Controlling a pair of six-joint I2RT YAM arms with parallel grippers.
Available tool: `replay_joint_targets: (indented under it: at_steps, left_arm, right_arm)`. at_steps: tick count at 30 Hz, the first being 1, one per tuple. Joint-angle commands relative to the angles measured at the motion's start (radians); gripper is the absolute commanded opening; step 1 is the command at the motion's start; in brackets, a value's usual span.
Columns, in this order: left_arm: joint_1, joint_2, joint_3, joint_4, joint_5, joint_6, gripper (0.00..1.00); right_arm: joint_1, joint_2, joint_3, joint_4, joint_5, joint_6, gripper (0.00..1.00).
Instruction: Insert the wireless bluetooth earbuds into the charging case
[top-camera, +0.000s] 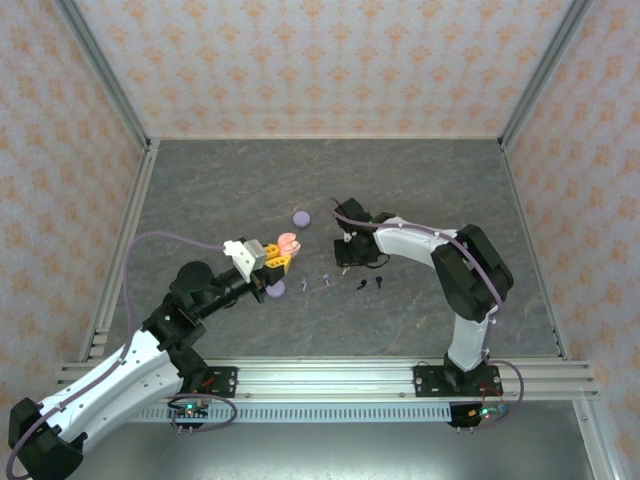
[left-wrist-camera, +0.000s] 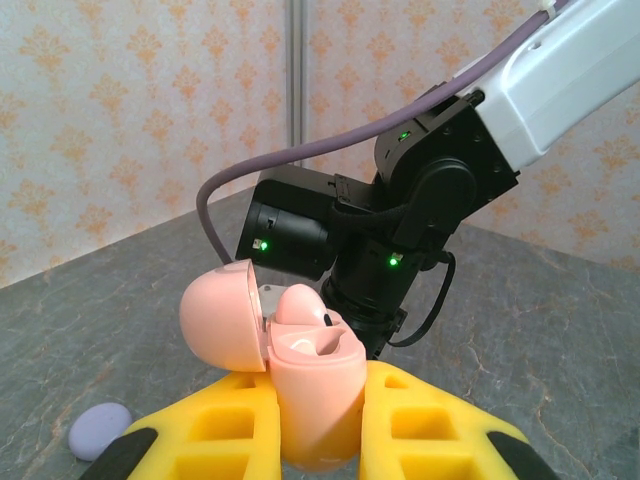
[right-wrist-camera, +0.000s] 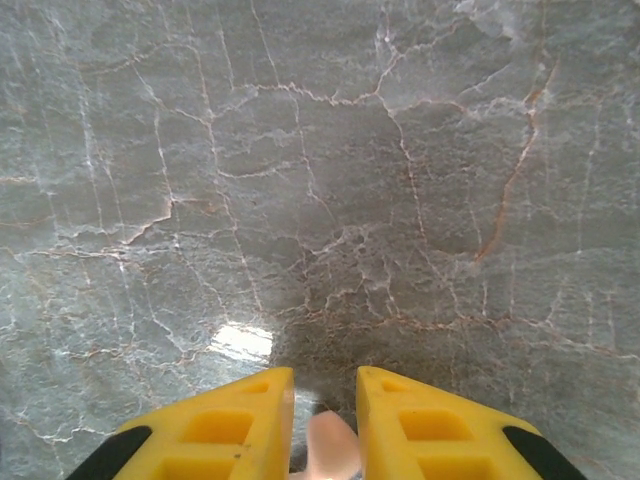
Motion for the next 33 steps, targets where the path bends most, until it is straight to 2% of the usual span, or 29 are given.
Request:
replay_joint_targets:
  at_steps: [1, 8, 16, 33]
  left_arm:
    - [-0.011, -0.002, 0.012, 0.015, -0.015, 0.024, 0.00]
    - [-0.010, -0.006, 0.010, 0.011, -0.019, 0.025, 0.00]
    - [-0.010, -0.014, 0.006, 0.012, -0.025, 0.023, 0.00]
    - [-0.010, -0.013, 0.009, 0.009, -0.030, 0.019, 0.00]
  right_arm:
    - [0.011, 0.022, 0.026, -0.026, 0.001, -0.011, 0.24]
    - [0.010, -0.035, 0.011, -0.041, 0.045, 0.010, 0.31]
    - [0.012, -0.042, -0.024, -0.057, 0.027, 0.056, 0.34]
    - [0.029, -0.026, -0.041, -0.117, 0.004, 0.059, 0.28]
